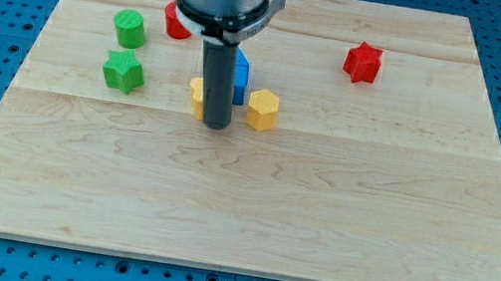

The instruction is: Keep green star at bottom center of the board

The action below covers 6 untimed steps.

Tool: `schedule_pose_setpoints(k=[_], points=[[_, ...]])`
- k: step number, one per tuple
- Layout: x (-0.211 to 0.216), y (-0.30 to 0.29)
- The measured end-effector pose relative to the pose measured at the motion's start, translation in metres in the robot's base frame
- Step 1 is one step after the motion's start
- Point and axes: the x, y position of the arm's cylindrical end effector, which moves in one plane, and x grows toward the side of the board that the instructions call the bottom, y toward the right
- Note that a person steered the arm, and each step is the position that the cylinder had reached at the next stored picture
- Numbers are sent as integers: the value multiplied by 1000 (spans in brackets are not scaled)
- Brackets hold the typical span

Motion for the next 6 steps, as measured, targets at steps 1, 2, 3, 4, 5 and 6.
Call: schedule_pose_setpoints(k=[1,2,3,4,5,6], points=[[20,-14],[-5,-58],[-57,-62],[-101,-32],[-153,-9],[-192,1]])
